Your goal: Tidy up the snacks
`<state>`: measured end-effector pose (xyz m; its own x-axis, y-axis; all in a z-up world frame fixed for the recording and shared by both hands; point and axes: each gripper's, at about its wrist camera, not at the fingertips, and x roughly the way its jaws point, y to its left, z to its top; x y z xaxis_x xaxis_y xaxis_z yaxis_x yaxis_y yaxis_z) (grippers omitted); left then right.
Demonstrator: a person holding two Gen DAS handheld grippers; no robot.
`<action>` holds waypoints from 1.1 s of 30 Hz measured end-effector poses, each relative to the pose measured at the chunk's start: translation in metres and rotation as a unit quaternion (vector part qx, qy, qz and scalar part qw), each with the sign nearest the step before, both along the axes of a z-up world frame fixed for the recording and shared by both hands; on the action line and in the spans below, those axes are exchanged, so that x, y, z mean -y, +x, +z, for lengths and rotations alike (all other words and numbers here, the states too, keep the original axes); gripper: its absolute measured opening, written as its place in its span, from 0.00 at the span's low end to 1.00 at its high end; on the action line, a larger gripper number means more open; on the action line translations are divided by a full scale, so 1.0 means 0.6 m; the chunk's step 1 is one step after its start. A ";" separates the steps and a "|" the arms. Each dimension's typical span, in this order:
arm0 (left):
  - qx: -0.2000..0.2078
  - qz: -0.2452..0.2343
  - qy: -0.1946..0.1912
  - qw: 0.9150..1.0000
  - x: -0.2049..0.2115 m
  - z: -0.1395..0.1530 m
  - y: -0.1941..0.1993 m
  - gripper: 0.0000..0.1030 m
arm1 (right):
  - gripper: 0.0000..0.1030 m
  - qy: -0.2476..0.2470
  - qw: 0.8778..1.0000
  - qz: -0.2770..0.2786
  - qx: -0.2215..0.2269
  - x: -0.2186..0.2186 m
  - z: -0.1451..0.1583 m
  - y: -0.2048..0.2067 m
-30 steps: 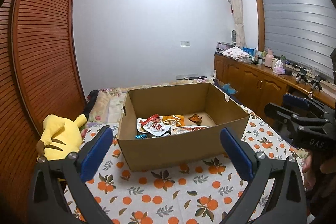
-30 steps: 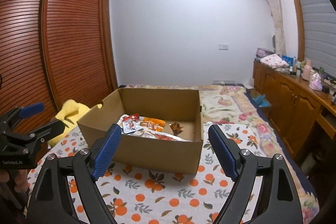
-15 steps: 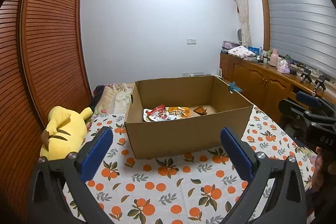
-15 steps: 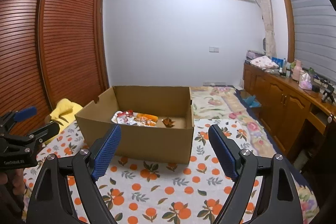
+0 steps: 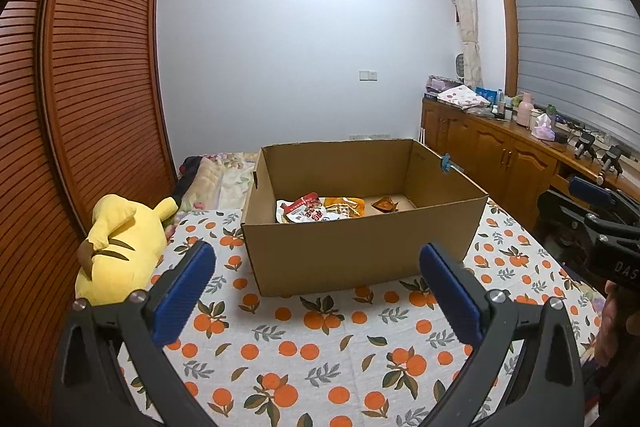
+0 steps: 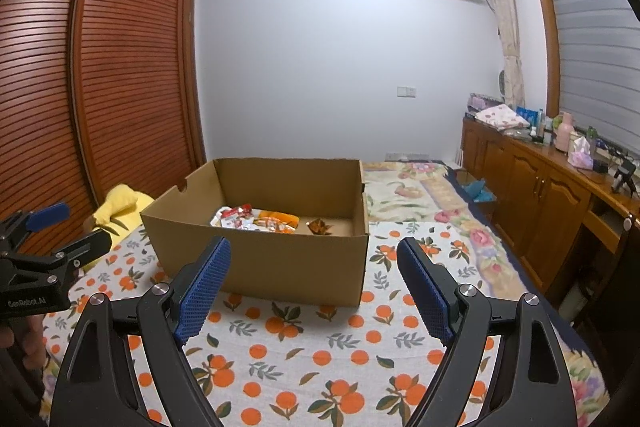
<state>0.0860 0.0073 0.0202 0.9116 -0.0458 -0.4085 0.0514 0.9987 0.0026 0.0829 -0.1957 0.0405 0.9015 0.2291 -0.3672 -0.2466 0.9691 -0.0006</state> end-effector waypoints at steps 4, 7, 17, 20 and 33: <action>0.000 0.000 0.000 1.000 -0.001 0.000 0.000 1.00 | 0.85 0.000 1.000 0.000 -0.001 0.000 -0.001 0.000; 0.000 0.000 -0.001 1.000 0.000 0.000 0.000 1.00 | 0.85 -0.001 1.000 0.000 -0.001 0.000 -0.001 0.000; 0.001 0.002 -0.001 1.000 -0.002 -0.004 -0.003 1.00 | 0.85 0.000 1.000 -0.002 0.000 0.005 -0.003 -0.004; 0.000 0.002 -0.002 1.000 -0.002 -0.004 -0.003 1.00 | 0.85 0.000 1.000 -0.003 0.000 0.006 -0.004 -0.004; 0.001 0.003 -0.001 1.000 -0.002 -0.004 -0.003 1.00 | 0.85 0.001 1.000 -0.002 -0.001 0.000 -0.004 -0.003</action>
<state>0.0844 0.0086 0.0180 0.9124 -0.0410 -0.4072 0.0452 0.9990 0.0008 0.0811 -0.1959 0.0383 0.9013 0.2263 -0.3694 -0.2429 0.9700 0.0015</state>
